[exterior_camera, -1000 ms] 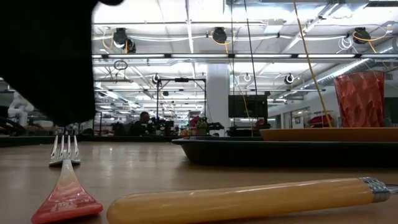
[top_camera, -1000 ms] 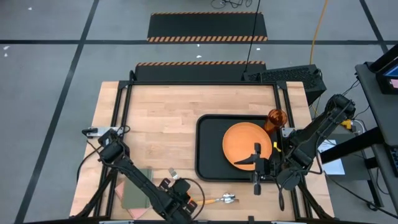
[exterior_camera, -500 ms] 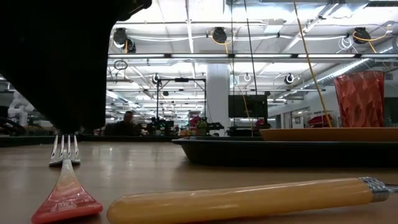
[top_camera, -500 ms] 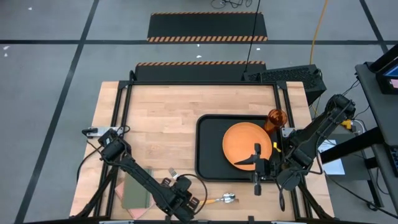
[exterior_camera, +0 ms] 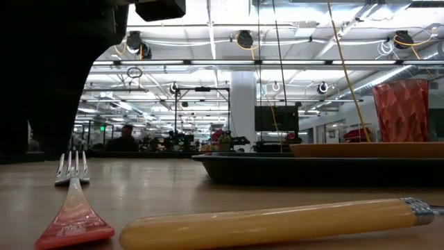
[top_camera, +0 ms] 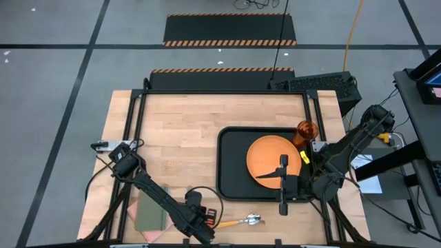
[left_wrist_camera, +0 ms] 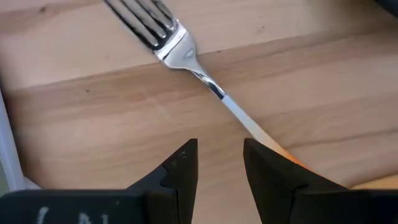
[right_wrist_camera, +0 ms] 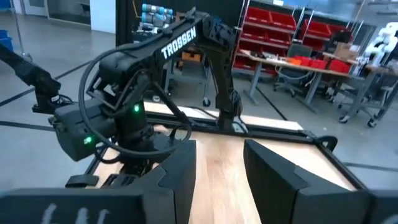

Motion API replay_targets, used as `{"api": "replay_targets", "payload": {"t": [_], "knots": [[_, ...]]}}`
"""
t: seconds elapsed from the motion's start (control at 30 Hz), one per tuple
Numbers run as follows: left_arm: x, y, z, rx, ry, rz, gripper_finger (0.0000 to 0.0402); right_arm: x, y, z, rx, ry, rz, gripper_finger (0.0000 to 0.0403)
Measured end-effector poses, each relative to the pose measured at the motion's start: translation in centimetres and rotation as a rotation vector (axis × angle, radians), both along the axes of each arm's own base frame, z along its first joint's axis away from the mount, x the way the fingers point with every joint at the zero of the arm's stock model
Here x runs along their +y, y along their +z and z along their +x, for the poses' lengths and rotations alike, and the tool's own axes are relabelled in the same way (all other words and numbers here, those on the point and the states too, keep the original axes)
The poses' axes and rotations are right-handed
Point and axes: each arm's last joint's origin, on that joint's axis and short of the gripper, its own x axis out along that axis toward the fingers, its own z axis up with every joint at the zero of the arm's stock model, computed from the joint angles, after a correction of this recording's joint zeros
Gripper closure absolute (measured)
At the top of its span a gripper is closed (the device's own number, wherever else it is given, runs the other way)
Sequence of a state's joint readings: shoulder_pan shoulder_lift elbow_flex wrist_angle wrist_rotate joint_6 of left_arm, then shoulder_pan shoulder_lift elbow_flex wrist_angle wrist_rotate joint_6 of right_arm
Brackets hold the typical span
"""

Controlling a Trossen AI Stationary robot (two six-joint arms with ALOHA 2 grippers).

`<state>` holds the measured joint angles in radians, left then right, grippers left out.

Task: Pick and place plate/cup/fork/spoon on tray
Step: Put the orange fork on the black serving tray to left of the orange plate

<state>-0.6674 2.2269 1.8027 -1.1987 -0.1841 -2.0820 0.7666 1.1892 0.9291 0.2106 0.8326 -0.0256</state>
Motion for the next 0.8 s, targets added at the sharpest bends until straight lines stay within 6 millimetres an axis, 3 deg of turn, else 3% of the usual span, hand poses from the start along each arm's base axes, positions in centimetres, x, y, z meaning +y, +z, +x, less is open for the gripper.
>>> {"api": "replay_targets", "payload": {"t": [0.17, 0.37, 0.8], "knots": [[0.4, 0.0, 0.3, -0.023, 0.109, 0.004, 0.0271, 0.0, 0.0, 0.0, 0.005, 0.014, -0.015, 0.0273], [0.7, 0.0, 0.7, -0.083, 0.217, 0.016, 0.0271, 0.5, 0.0, 0.0, 0.014, 0.174, 0.004, 0.0273], [0.4, -2.8, 1.4, -0.088, 0.384, 0.017, 0.0271, 1.0, -0.5, -0.4, 0.056, 0.301, -0.057, 0.0273]]}}
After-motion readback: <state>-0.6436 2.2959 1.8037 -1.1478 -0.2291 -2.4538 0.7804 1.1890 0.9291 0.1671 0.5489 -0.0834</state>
